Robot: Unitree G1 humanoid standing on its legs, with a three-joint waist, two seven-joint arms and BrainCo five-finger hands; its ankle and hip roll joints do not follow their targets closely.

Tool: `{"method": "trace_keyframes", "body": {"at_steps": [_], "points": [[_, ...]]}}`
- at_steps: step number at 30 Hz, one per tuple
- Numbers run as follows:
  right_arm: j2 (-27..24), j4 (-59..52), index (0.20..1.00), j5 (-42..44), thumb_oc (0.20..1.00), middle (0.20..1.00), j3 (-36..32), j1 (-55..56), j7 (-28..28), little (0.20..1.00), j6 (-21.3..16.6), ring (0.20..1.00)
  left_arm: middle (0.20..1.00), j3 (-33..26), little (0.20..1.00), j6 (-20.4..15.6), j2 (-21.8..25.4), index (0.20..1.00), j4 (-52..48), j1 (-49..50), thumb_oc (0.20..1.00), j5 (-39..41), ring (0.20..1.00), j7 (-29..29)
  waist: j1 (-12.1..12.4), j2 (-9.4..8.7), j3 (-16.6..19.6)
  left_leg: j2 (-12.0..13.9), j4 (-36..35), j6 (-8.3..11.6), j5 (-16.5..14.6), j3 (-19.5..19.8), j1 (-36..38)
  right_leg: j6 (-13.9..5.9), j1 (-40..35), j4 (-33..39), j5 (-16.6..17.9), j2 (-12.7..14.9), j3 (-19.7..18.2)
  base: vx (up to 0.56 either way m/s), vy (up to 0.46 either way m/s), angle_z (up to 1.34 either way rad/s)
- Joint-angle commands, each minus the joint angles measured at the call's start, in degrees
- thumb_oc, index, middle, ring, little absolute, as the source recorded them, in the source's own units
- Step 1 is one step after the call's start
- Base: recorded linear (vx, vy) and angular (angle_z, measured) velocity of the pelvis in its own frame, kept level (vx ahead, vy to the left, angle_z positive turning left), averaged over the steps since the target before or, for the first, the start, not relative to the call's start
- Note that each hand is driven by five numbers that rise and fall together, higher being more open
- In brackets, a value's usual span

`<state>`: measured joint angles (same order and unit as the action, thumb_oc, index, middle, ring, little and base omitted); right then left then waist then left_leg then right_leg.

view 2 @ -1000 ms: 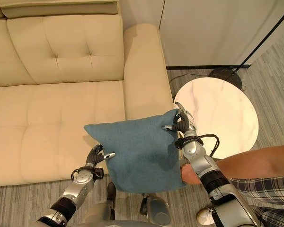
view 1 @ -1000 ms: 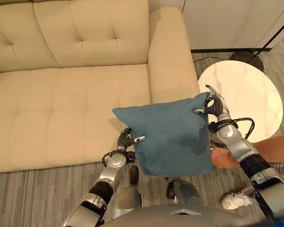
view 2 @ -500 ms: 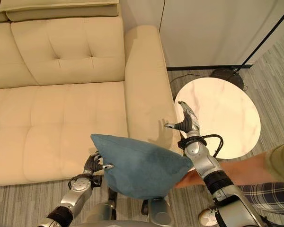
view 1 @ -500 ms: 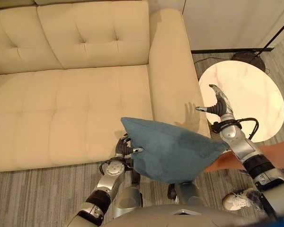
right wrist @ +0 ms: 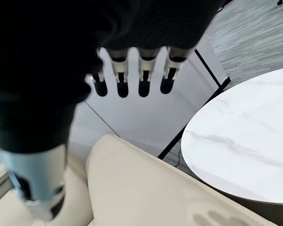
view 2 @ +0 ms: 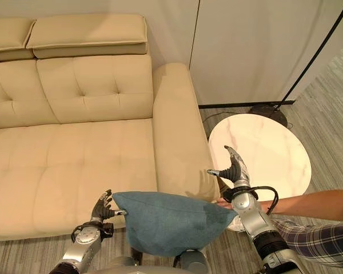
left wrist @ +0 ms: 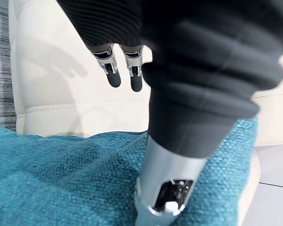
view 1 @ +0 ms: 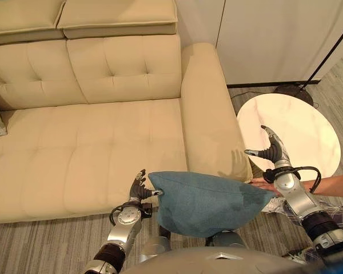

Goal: Pick up all the scattered cushions and arrange them neatly on the sofa.

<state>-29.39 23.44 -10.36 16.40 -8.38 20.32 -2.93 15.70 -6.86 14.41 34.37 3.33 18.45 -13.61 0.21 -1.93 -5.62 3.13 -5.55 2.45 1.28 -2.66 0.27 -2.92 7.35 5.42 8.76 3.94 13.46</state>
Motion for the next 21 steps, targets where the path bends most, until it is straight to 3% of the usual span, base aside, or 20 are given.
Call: {"method": "trace_keyframes", "body": {"at_steps": [1, 12, 21], "points": [[0.5, -0.5, 1.000, -1.3, 1.000, 1.000, -0.7, -1.6, -0.2, 1.000, -2.4, 1.000, 1.000, -0.6, 1.000, -1.6, 1.9, 1.000, -2.4, -2.5, 1.000, -2.7, 1.000, 1.3, 0.5, -1.80, 1.2, 1.0, 0.5, 3.03, -1.2, -1.9, -1.3, -6.77, -4.8, -0.4, -7.5, 2.8, -0.6, 0.00, 0.000, 0.00], [0.0, 11.2, 1.000, -1.5, 1.000, 1.000, -1.7, 1.9, -2.4, 1.000, -2.1, 1.000, 1.000, -2.6, 1.000, 0.3, 3.6, 1.000, 11.7, 0.1, 1.000, -12.2, 1.000, 3.1, 0.2, -1.65, 2.2, 0.9, 0.5, 3.06, -1.3, -2.1, 0.3, -6.57, -7.0, -0.4, -7.7, 2.9, -0.4, 0.00, 0.002, 0.00], [0.2, 15.2, 1.000, 1.4, 1.000, 1.000, -3.4, 3.5, -2.9, 1.000, -2.8, 1.000, 1.000, -2.9, 1.000, 1.5, 1.9, 1.000, 23.6, 0.0, 1.000, -15.7, 1.000, 2.6, -0.3, -1.28, 2.4, 0.8, 0.5, 3.00, -1.5, -1.4, 1.8, -5.86, -9.0, -0.4, -8.5, 2.4, -0.3, 0.00, 0.001, 0.02]]}}
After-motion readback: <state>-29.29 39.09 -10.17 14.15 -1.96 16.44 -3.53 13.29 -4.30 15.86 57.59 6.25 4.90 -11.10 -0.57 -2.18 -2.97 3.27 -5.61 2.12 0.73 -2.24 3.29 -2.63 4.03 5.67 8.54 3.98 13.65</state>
